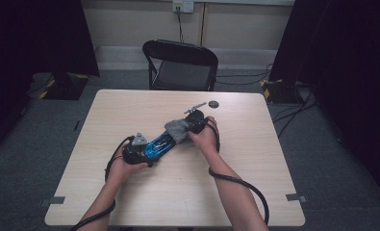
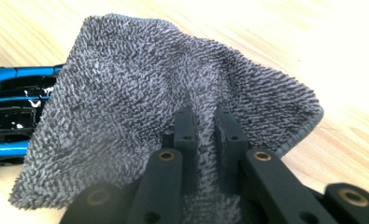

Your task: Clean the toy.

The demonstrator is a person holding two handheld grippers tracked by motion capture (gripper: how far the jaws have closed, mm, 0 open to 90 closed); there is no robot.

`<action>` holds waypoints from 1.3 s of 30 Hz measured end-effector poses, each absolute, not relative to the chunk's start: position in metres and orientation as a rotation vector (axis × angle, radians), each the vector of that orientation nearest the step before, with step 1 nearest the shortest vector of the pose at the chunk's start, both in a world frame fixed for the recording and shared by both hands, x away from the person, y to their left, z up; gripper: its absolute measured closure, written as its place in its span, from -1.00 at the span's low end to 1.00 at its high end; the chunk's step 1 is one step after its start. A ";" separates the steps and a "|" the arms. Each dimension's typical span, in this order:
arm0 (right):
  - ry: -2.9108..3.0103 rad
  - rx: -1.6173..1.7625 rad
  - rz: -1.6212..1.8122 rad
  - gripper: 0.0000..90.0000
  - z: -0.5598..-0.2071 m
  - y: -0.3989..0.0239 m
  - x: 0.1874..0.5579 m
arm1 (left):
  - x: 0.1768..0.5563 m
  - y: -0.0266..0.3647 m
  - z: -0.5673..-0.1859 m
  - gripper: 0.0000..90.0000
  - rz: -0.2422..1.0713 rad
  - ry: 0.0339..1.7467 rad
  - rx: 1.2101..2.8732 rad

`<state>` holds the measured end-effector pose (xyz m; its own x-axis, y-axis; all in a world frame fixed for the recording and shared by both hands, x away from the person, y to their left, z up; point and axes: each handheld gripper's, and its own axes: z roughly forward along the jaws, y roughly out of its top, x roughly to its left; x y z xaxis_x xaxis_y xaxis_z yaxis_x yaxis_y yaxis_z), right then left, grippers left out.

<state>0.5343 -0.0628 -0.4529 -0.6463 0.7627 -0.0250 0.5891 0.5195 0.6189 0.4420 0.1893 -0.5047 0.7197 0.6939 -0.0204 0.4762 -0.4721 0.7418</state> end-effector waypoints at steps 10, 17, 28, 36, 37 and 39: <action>2.447 1.188 0.846 0.82 -0.455 -0.082 0.537 | 0.442 0.189 -0.505 -0.46 0.367 0.883 2.160; 2.434 1.207 0.845 0.82 -0.458 -0.093 0.536 | 0.442 0.189 -0.505 -0.46 0.367 0.883 2.160; 2.386 1.258 0.849 0.82 -0.453 -0.120 0.536 | 0.442 0.189 -0.505 -0.46 0.367 0.883 2.160; 2.354 1.257 0.907 0.82 -0.438 -0.130 0.533 | 0.442 0.189 -0.505 -0.46 0.367 0.883 2.160; 2.352 1.257 0.918 0.82 -0.435 -0.130 0.532 | 0.442 0.189 -0.505 -0.46 0.366 0.884 2.160; 2.348 1.247 0.932 0.82 -0.430 -0.130 0.530 | 0.442 0.189 -0.505 -0.46 0.367 0.883 2.160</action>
